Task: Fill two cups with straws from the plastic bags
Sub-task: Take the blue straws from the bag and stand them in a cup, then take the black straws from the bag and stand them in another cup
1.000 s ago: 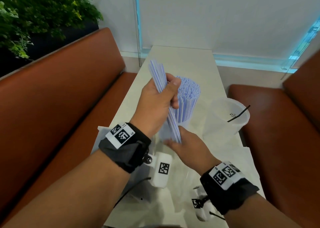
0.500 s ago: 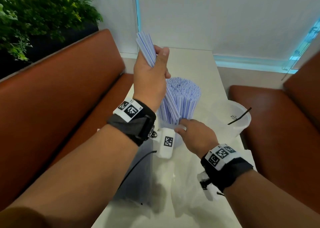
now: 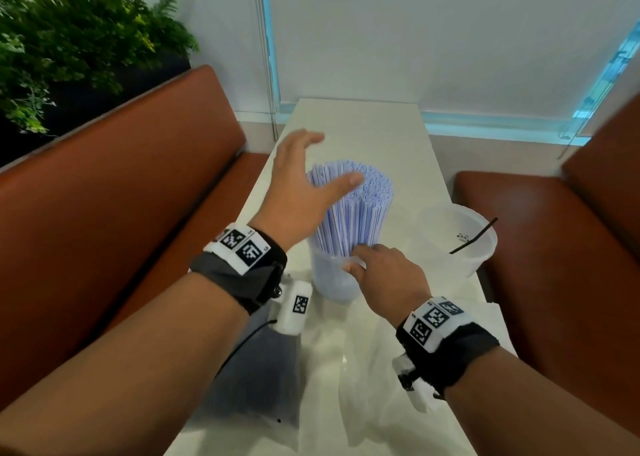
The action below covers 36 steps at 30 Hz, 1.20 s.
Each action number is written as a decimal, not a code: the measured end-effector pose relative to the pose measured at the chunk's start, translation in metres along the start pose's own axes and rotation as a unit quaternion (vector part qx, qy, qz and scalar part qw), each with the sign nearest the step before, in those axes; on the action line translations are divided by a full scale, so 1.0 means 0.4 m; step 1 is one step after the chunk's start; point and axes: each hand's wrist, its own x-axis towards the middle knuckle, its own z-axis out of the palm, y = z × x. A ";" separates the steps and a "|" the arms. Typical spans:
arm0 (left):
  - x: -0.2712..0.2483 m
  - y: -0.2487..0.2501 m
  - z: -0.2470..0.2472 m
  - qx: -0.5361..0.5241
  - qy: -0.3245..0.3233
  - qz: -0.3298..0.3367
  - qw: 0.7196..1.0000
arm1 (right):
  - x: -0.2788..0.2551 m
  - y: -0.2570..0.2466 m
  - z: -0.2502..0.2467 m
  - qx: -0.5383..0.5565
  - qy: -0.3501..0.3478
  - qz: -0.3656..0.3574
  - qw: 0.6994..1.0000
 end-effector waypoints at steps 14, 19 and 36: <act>0.004 0.046 0.079 0.390 -0.156 0.164 0.893 | -0.004 -0.004 0.007 0.027 -0.004 0.025 0.999; 0.005 0.054 0.103 0.405 -0.225 0.151 0.873 | -0.007 -0.006 -0.001 0.023 -0.013 0.026 0.999; -0.009 -0.006 0.126 0.450 -0.161 0.048 0.877 | 0.007 -0.022 -0.006 -0.023 -0.010 0.014 1.000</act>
